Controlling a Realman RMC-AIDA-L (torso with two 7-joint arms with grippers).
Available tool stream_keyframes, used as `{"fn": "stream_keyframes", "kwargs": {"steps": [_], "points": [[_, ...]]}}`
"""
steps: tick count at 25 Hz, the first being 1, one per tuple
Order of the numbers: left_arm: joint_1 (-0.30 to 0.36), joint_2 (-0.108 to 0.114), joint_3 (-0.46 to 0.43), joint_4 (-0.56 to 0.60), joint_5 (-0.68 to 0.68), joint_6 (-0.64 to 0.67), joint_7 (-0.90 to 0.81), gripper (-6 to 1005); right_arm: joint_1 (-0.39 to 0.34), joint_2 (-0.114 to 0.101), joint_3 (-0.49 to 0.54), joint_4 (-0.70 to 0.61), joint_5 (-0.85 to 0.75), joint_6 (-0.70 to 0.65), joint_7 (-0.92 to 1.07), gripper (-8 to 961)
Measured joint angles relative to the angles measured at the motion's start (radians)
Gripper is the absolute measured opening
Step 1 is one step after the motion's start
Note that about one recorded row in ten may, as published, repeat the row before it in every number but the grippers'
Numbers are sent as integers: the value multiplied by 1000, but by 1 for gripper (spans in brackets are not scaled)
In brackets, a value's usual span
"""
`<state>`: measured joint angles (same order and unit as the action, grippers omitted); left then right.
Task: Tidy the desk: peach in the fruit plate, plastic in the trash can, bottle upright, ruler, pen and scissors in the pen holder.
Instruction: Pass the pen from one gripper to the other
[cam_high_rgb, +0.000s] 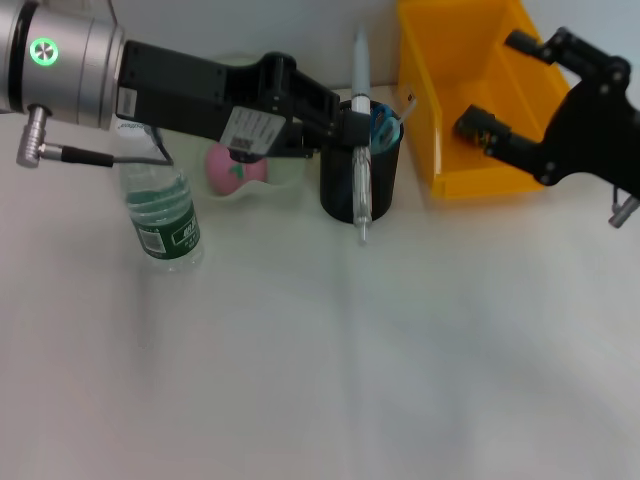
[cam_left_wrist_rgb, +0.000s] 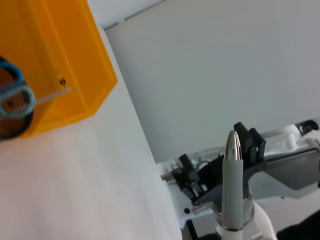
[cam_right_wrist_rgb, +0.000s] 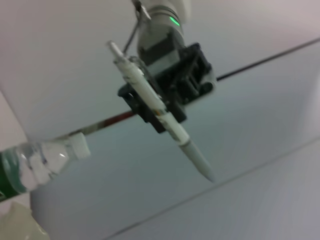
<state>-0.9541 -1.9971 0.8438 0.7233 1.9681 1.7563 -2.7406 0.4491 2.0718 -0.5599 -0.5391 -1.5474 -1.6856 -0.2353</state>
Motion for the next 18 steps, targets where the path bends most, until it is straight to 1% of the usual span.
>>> {"fn": "stream_keyframes", "kwargs": {"steps": [4, 7, 8, 9, 11, 14, 18], "points": [[15, -8, 0, -6, 0, 32, 5, 131, 3, 4, -69, 10, 3, -1, -55, 698], [28, -17, 0, -6, 0, 51, 6, 132, 3, 5, -80, 23, 4, -8, -88, 698], [34, -22, 0, -3, 0, 58, 6, 132, 3, 5, -86, 28, 4, -14, -102, 698], [48, -31, 0, 0, 0, 66, 7, 132, 3, 5, -96, 34, 5, -28, -120, 698], [52, -34, 0, 0, -1, 67, 7, 132, 3, 5, -101, 36, 6, -35, -126, 698], [70, -51, 0, -4, -1, 70, 7, 131, 10, 5, -108, 36, 6, -48, -130, 697], [72, -52, 0, -4, 1, 70, 3, 131, 19, 5, -122, 38, 6, -52, -131, 697]]}}
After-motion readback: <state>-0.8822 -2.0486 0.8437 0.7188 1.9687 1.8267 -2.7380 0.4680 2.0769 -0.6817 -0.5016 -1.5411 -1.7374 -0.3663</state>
